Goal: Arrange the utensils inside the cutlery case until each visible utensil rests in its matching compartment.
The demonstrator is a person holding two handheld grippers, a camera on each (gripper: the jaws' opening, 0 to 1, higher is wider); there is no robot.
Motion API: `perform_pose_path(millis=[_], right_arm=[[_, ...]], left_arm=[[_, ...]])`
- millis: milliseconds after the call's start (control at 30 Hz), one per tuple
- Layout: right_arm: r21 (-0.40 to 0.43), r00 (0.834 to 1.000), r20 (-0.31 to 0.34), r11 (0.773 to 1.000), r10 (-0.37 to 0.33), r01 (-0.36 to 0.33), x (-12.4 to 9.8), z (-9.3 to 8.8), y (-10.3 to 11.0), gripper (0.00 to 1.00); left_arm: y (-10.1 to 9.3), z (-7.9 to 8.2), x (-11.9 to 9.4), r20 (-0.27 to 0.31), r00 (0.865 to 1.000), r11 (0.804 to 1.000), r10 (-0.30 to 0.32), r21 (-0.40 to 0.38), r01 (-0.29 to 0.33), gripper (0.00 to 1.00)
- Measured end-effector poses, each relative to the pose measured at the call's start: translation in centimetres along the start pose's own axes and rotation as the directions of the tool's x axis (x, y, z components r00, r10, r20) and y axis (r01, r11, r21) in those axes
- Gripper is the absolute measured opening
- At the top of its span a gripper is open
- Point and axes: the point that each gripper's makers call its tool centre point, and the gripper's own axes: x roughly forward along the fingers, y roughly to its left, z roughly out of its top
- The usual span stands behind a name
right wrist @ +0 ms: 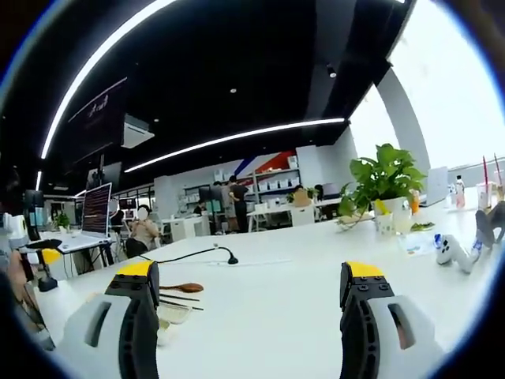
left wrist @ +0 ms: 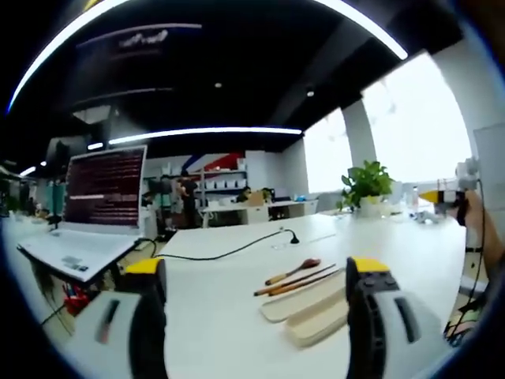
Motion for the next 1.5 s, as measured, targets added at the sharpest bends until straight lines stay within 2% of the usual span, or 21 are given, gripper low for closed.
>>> perform_pose_path(millis=[100, 300, 367, 433, 500, 600, 833, 933, 1033, 1200, 1400, 1500], right_arm=[[-0.056, 0.998, -0.032, 0.997, 0.047, -0.049, 0.6, 0.2, 1.1, 0.99], [-0.105, 0.989, -0.08, 0.986, 0.123, -0.131, 2.3, 0.4, 3.4, 0.99], [-0.121, 0.983, -0.088, 0.978, 0.159, -0.169, 3.0, 0.6, 4.3, 0.99], [-0.139, 0.984, -0.078, 0.975, 0.163, -0.173, 3.8, 1.1, 4.8, 0.99], [-0.165, 0.973, -0.103, 0.961, 0.206, -0.221, 4.5, 1.1, 5.9, 0.99], [-0.175, 0.966, -0.104, 0.952, 0.237, -0.252, 5.6, 1.4, 6.8, 0.98], [-0.196, 0.924, -0.178, 0.908, 0.338, -0.37, 7.6, 0.8, 9.6, 0.96], [-0.229, 0.908, -0.201, 0.884, 0.366, -0.407, 8.2, 0.7, 10.5, 0.95], [-0.257, 0.883, -0.247, 0.852, 0.398, -0.456, 8.5, 0.1, 11.7, 0.95], [-0.235, 0.856, -0.256, 0.83, 0.449, -0.506, 9.6, 0.3, 13.4, 0.95], [-0.267, 0.832, -0.295, 0.795, 0.47, -0.544, 11.1, 0.0, 14.2, 0.92], [-0.276, 0.828, -0.289, 0.786, 0.48, -0.553, 11.9, -0.1, 14.4, 0.9]], left_arm=[[-0.2, -0.3, 0.2, -0.007, 1.0, 1.0, -0.014, 0.0, 0.014, 1.0], [-0.4, -0.3, 0.3, -0.007, 1.0, 1.0, -0.022, 0.018, 0.023, 1.0], [-0.3, -0.3, 0.3, -0.007, 1.0, 1.0, -0.022, 0.015, 0.022, 1.0], [-0.4, -0.4, 0.3, -0.008, 1.0, 1.0, -0.024, 0.019, 0.025, 1.0], [-0.4, -0.2, 0.2, -0.003, 1.0, 1.0, -0.023, 0.018, 0.023, 1.0], [-0.6, 0.0, 0.2, 0.011, 1.0, 0.999, -0.026, 0.021, 0.026, 1.0], [-0.8, -0.6, 0.6, -0.009, 0.999, 0.999, -0.044, 0.027, 0.045, 1.0], [-0.3, -0.5, 0.6, 0.0, 1.0, 0.999, -0.03, 0.029, 0.03, 1.0], [-0.3, -0.2, 0.5, 0.017, 0.999, 0.999, -0.032, 0.021, 0.031, 1.0], [-0.4, -0.5, 0.6, 0.002, 0.999, 0.999, -0.035, 0.026, 0.035, 1.0], [-0.8, -0.7, 0.8, -0.004, 0.999, 0.998, -0.053, 0.032, 0.053, 1.0], [-0.9, -0.4, 0.8, 0.009, 0.998, 0.998, -0.059, 0.028, 0.058, 1.0]])
